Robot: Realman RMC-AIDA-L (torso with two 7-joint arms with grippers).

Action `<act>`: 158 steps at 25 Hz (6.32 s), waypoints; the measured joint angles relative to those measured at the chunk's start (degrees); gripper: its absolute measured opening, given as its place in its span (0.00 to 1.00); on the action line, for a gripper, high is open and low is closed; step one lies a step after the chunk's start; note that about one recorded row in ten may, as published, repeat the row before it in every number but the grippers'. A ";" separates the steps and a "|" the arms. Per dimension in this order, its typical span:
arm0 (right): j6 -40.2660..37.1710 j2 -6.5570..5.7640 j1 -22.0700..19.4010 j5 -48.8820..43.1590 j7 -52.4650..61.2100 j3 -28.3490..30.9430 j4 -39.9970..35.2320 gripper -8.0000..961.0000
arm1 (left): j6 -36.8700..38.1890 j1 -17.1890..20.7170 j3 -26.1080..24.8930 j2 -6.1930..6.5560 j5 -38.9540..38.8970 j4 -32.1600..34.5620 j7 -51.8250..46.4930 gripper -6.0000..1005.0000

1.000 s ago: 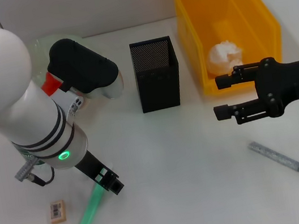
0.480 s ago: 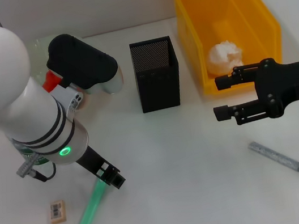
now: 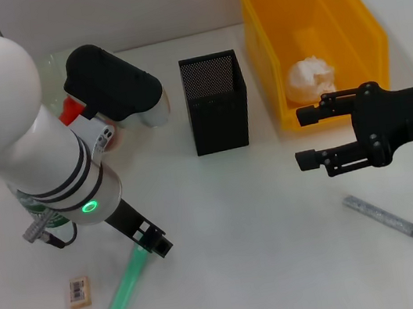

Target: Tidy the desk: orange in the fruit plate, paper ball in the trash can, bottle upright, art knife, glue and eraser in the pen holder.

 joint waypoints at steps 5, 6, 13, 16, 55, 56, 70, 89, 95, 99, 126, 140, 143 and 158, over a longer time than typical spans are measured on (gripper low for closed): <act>0.12 0.03 -0.16 0.06 -0.24 -0.01 0.07 0.80 | -0.50 -0.03 0.01 0.00 0.01 -0.02 0.00 0.59; 0.13 0.03 -0.21 0.06 -0.28 -0.02 0.07 0.80 | -0.50 -0.03 0.01 0.00 0.01 -0.02 0.00 0.59; 0.18 0.04 -0.42 -0.01 -0.65 -0.12 0.20 0.80 | -0.72 -0.27 0.09 0.00 -0.24 -0.09 0.00 0.58; 0.20 0.04 -0.27 -0.08 -1.01 -0.20 0.89 0.80 | -0.70 -0.32 0.13 0.00 -0.27 -0.09 0.00 0.58; 0.76 0.04 0.23 -0.14 -1.10 -0.18 1.55 0.80 | -2.02 -1.47 0.54 0.00 0.46 -5.01 -0.09 0.48; 0.75 0.04 0.23 -0.14 -1.10 -0.17 1.55 0.80 | -2.03 -1.47 0.54 0.00 0.46 -5.01 -0.09 0.48; 1.27 0.03 0.23 0.02 -1.10 -0.18 1.55 0.80 | -1.72 -1.66 0.26 0.00 0.45 -5.05 -0.09 0.42; 1.45 0.04 0.57 0.14 -1.10 -0.18 1.55 0.80 | -0.87 -2.04 0.47 0.00 0.36 -5.13 -0.04 0.20; 1.99 0.04 0.75 -0.03 -1.10 -0.18 1.55 0.80 | -0.80 -2.11 0.30 0.00 0.26 -5.19 -0.01 0.20; 2.05 0.04 0.81 -0.05 -1.10 -0.18 1.57 0.80 | -0.45 -2.28 0.06 0.00 0.03 -5.19 0.00 0.20; 3.08 -0.05 0.93 0.08 -1.10 -0.15 1.63 0.80 | 0.15 -3.45 -1.02 0.00 -2.13 -4.06 -0.05 0.20; 4.15 -0.14 0.54 0.13 -1.14 0.44 1.63 0.80 | -0.42 -3.68 -1.98 0.00 -2.38 -2.36 0.00 0.20; 4.42 -0.14 0.45 0.14 -1.15 0.49 1.63 0.80 | -0.63 -3.68 -2.28 0.00 -2.38 -2.10 0.00 0.20; 5.86 -0.14 -0.09 0.14 -1.35 0.57 1.63 0.80 | -3.29 -3.06 -3.09 0.00 -5.13 -0.90 0.00 0.20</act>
